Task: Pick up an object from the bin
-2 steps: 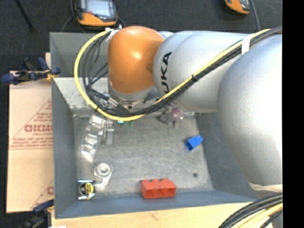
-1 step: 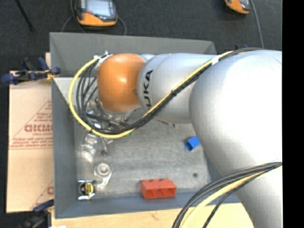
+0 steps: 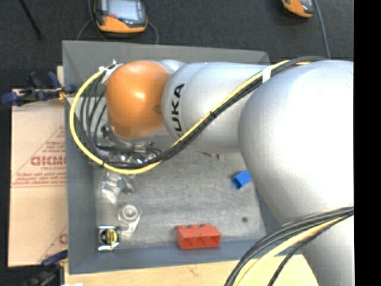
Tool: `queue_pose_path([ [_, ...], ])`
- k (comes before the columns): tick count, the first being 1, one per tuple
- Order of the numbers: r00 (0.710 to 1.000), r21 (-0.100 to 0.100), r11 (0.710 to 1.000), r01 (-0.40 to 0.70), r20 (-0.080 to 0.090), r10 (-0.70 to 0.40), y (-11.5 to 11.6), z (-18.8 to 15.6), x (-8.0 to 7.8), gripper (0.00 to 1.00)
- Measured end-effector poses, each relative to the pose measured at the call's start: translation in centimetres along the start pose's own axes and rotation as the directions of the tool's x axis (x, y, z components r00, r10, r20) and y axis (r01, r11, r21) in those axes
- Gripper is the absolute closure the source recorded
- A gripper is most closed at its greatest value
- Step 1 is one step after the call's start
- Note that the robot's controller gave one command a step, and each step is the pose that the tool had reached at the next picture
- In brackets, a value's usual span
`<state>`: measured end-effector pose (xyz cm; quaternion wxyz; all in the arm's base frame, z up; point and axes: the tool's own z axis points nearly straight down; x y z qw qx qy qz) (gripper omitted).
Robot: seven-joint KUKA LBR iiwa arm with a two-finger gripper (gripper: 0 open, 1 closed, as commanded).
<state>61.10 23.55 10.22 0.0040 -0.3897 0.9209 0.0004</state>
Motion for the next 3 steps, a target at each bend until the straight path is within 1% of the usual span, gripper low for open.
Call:
queue_pose_path([
  [1,0.920,0.000,0.920,0.392,-0.001,-0.392,-0.4,-0.4,0.3,0.00],
  [2,0.726,0.005,0.726,0.688,0.002,-0.688,-0.8,2.8,0.8,0.00],
  [3,0.524,-0.001,0.524,0.851,0.000,-0.851,-0.3,2.9,1.7,0.00],
])
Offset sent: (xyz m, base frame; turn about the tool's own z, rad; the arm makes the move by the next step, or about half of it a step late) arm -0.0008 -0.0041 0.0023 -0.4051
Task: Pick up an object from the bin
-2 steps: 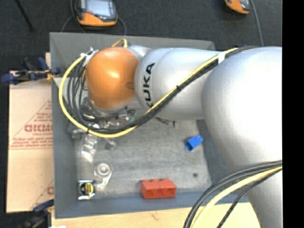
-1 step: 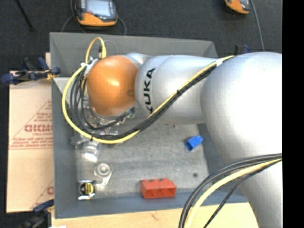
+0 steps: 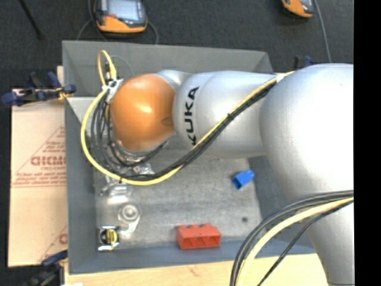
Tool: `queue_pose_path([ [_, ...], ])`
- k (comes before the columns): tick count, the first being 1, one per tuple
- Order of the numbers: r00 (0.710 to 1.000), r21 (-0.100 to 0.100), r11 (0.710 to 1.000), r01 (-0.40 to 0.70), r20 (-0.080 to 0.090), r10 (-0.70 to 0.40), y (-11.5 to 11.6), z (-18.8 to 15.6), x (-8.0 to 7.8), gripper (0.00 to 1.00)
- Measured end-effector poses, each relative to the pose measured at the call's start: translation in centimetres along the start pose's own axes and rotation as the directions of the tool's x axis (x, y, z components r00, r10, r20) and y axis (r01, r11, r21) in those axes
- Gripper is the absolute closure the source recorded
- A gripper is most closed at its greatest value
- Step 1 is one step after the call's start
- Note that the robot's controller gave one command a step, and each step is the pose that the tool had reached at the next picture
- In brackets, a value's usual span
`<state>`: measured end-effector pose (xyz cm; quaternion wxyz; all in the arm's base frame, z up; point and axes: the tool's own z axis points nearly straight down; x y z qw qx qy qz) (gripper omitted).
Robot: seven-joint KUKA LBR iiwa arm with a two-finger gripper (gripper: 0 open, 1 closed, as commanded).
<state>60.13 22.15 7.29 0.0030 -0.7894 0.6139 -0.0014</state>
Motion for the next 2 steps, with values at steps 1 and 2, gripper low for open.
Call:
queue_pose_path([
  [1,1.000,-0.001,1.000,-0.005,0.003,0.005,0.0,-0.1,-0.1,1.00],
  [2,1.000,0.005,1.000,-0.013,0.000,0.013,-0.4,-7.6,0.0,1.00],
])
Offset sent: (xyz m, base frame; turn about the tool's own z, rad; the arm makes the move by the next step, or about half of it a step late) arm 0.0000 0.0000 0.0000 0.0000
